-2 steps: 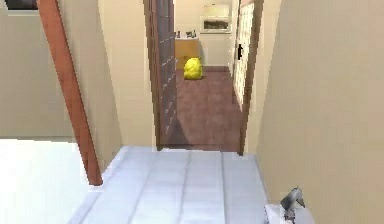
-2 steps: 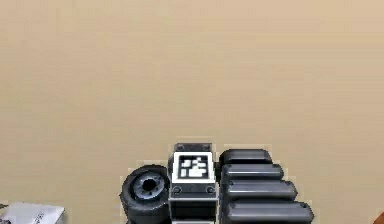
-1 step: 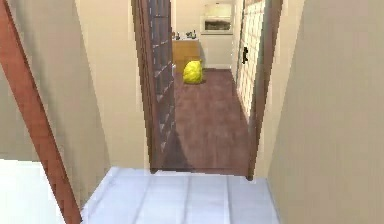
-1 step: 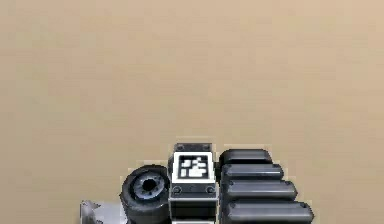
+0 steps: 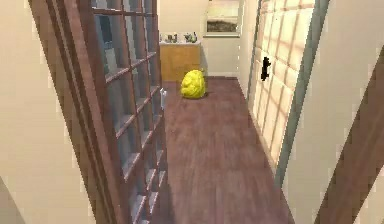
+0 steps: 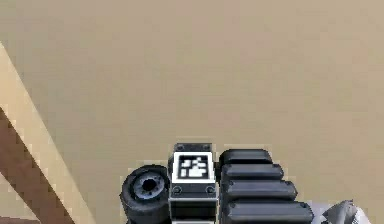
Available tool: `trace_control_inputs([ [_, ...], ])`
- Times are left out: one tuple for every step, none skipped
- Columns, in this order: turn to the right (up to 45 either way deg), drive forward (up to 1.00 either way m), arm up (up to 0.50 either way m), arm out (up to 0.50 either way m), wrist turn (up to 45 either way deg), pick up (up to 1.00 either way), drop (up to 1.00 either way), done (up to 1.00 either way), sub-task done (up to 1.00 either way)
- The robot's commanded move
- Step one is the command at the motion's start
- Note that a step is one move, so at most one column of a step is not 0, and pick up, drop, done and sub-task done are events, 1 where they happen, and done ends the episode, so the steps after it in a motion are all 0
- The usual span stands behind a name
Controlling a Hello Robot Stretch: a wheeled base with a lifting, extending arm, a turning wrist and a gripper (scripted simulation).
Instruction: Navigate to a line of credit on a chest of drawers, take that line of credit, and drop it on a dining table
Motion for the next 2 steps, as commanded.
trace_control_inputs([
  [0.0,1.0,0.0,0.0,0.0,0.0,0.0,0.0,0.0],
  [3.0,0.0,0.0,0.0,0.0,0.0,0.0,0.0,0.0],
])
